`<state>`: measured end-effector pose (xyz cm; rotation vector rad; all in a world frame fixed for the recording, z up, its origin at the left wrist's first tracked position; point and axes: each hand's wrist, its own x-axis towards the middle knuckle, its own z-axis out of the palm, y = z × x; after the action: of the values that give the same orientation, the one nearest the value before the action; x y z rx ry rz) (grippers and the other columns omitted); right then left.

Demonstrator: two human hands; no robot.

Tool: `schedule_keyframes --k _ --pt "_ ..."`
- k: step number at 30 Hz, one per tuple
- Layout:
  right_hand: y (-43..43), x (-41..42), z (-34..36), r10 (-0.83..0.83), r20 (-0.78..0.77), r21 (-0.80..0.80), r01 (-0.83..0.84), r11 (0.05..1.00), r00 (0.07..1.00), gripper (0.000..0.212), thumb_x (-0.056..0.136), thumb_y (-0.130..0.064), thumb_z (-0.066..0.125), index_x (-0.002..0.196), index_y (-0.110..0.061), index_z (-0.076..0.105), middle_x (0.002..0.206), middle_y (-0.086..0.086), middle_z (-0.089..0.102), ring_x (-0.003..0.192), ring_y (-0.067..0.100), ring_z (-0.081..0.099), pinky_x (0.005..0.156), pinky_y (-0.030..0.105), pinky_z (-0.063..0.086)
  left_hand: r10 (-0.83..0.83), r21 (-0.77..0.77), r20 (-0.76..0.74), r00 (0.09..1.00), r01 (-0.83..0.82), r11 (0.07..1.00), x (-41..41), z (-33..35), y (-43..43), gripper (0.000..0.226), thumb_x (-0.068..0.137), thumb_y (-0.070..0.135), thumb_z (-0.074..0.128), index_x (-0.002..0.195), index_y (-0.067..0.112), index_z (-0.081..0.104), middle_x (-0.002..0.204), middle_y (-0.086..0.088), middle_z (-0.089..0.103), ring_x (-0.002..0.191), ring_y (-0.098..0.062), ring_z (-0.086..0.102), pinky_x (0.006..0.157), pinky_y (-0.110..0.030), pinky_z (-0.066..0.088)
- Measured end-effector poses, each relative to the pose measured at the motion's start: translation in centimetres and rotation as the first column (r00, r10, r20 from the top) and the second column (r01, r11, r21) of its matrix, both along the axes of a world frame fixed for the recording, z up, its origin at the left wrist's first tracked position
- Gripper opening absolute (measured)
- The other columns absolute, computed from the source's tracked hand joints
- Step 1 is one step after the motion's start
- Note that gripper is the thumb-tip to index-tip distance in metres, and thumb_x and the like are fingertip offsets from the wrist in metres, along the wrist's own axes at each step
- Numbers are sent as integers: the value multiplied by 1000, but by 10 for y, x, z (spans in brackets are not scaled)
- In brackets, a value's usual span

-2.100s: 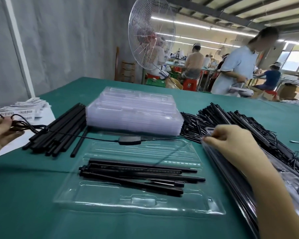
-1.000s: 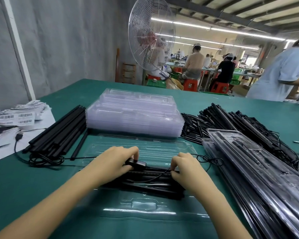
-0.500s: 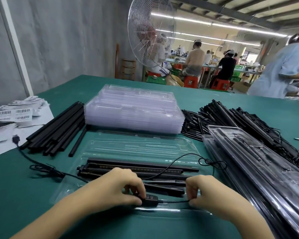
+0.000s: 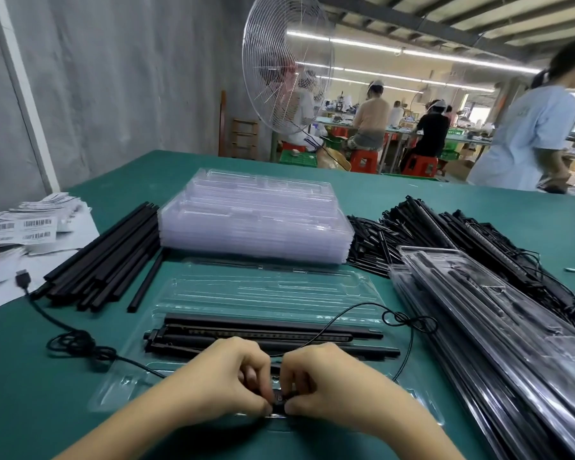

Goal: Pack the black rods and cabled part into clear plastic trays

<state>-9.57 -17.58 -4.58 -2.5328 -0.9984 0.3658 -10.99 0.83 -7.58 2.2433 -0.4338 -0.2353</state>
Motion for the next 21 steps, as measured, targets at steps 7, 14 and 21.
schedule_keyframes --k 7,14,21 --pt "4 10 1 -64 -141 -54 57 997 988 22 74 -18 75 74 -26 55 62 -11 51 50 10 52 46 20 43 -108 59 -83 991 113 992 5 15 5 10 66 25 78 64 32 71 75 6 70 66 1 60 66 -21 47" --pt "4 15 -1 -78 -233 -20 76 997 969 26 72 -11 76 67 -24 53 59 -10 55 45 8 53 46 22 45 -190 448 -14 982 177 876 19 30 -11 13 65 26 80 70 23 68 61 16 62 59 2 54 49 -10 35" --pt "-24 46 17 -200 -136 89 213 973 970 5 83 -25 66 80 -28 67 66 -15 61 55 -8 54 53 8 41 -192 510 22 981 154 846 19 32 -9 14 67 35 79 73 27 68 65 16 63 64 4 57 52 -7 38"
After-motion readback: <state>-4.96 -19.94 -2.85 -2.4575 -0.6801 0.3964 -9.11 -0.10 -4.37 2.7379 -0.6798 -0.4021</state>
